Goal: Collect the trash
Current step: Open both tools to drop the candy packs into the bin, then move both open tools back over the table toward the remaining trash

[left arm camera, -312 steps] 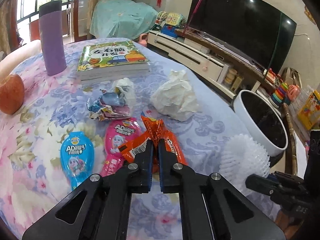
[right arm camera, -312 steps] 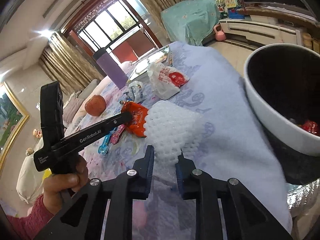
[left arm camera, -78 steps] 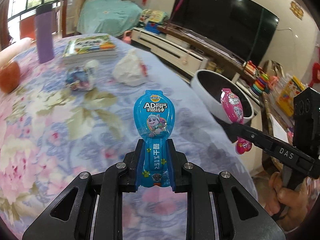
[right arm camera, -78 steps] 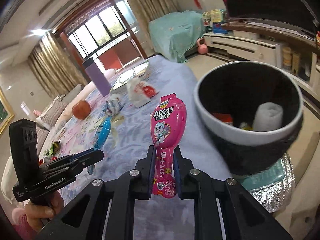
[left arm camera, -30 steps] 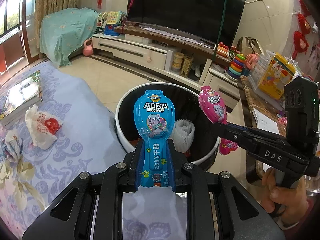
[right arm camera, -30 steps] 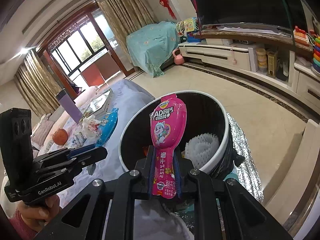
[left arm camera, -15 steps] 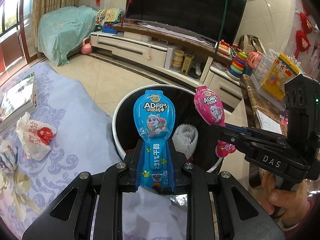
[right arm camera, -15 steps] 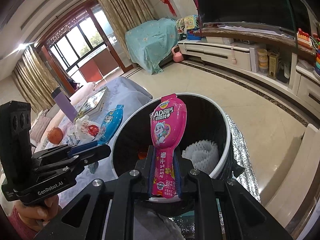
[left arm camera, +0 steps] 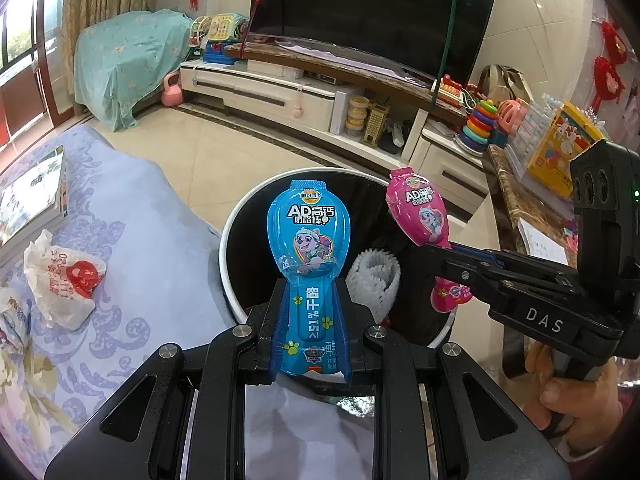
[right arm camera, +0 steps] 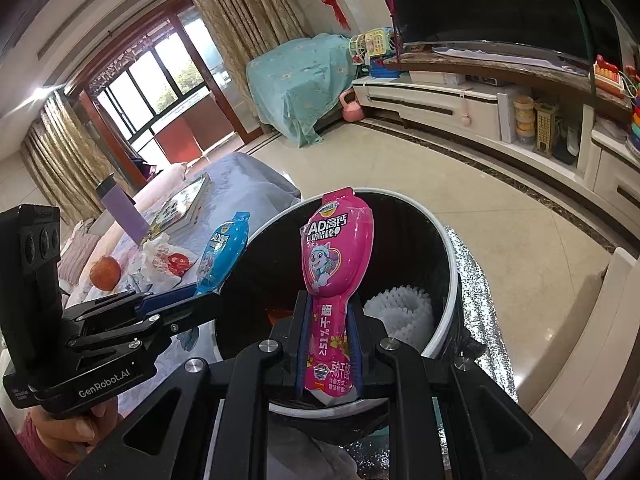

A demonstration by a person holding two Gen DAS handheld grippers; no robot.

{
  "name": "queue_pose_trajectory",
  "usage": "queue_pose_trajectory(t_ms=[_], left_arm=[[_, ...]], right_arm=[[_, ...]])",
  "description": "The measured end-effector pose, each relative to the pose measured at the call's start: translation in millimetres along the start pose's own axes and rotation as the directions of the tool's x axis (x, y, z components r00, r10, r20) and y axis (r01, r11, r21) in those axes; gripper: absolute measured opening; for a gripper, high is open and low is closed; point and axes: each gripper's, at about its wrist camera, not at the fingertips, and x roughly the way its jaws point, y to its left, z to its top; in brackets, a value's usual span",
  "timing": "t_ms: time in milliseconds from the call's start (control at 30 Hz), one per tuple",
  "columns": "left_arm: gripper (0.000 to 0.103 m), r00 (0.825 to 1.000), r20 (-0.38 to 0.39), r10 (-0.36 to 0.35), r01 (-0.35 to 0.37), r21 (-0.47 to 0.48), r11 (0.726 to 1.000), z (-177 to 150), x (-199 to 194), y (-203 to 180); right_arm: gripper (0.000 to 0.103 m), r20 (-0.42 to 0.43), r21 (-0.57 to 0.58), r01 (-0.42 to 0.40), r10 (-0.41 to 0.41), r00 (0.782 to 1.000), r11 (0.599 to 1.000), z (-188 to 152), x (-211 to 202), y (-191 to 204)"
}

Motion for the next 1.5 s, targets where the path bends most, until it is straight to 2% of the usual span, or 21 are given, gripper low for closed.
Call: queue_pose_trajectory(t_ms=[100, 133, 167, 233, 267, 300, 333, 400, 433, 467, 567, 667, 867, 1100, 1500], left_arm=[[0.02, 1.0, -0.016, -0.012, 0.012, -0.004, 1.0, 1.4, 3.5, -0.3], [0.021, 1.0, -0.018, -0.012, 0.012, -0.008, 1.0, 1.6, 4.2, 0.0], [0.024, 1.0, -0.021, -0.01, 0.01, -0.009, 1.0, 1.5, 4.6, 0.6], [0.038, 1.0, -0.015, 0.001, -0.001, -0.015, 1.0, 0.5, 3.0, 1.4], [0.048, 1.0, -0.009, 0.006, -0.006, -0.018, 1.0, -0.5, 1.4, 2.1], [0.052, 1.0, 0.0, 0.01, -0.01, -0.022, 1.0, -1.8, -1.3, 3.2], [0.053, 1.0, 0.006, 0.014, -0.014, -0.024, 1.0, -3.4, -3.8, 4.4], [0.053, 1.0, 0.01, 0.02, -0.02, -0.031, 0.999, -7.1, -8.2, 6.9], [0.054, 1.0, 0.014, 0.021, -0.021, -0.037, 0.999, -9.8, -11.2, 9.2], [0.057, 1.0, 0.017, 0.023, -0.022, -0.043, 0.999, -12.3, -13.6, 11.2], [0.062, 0.999, 0.027, 0.036, -0.034, -0.073, 0.997, -22.5, -23.6, 21.3], [0.065, 0.998, 0.031, 0.047, -0.044, -0.111, 0.993, -35.7, -34.4, 34.2], [0.07, 0.994, 0.042, 0.096, -0.088, -0.179, 0.98, -61.9, -57.8, 62.6], [0.072, 0.989, 0.032, 0.142, -0.127, -0.28, 0.951, -96.0, -80.2, 106.1], [0.074, 0.976, 0.037, 0.216, -0.184, -0.391, 0.902, -127.3, -114.0, 165.9]], right_arm=[[0.018, 0.0, 0.003, 0.007, -0.007, 1.0, 1.0, 1.1, -0.1, -1.2], [0.021, 0.0, 0.003, 0.009, -0.009, 1.0, 1.0, 1.9, 0.2, -1.3], [0.021, 0.001, 0.004, 0.015, -0.015, 1.0, 1.0, 2.1, 0.4, -1.7], [0.025, 0.001, 0.011, 0.023, -0.023, 1.0, 1.0, 2.1, 0.6, -2.9], [0.033, -0.001, 0.017, 0.023, -0.023, 1.0, 1.0, 2.1, 0.9, -3.9], [0.038, 0.0, 0.023, 0.023, -0.023, 1.0, 0.999, 1.5, 0.1, -4.8], [0.048, 0.003, 0.026, 0.02, -0.02, 1.0, 0.999, 0.7, -0.8, -4.4], [0.05, 0.01, 0.026, 0.02, -0.021, 1.0, 0.999, -1.2, -3.5, -3.5], [0.055, 0.012, 0.029, 0.017, -0.017, 1.0, 0.999, -2.5, -5.1, -2.1], [0.063, 0.016, 0.031, 0.014, -0.014, 1.0, 0.999, -3.2, -6.7, -0.7], [0.08, 0.035, 0.025, 0.009, -0.009, 0.999, 1.0, -4.4, -11.0, 5.8], [0.088, 0.038, 0.013, -0.011, 0.01, 0.999, 1.0, -7.4, -12.8, 18.5], [0.094, 0.033, 0.002, -0.038, 0.038, 0.999, 0.999, -15.1, -10.6, 41.1], [0.094, 0.022, -0.011, -0.08, 0.081, 0.996, 0.997, -25.0, -4.2, 71.8], [0.094, -0.024, -0.063, -0.147, 0.146, 0.989, 0.987, -38.7, 18.3, 126.6]])
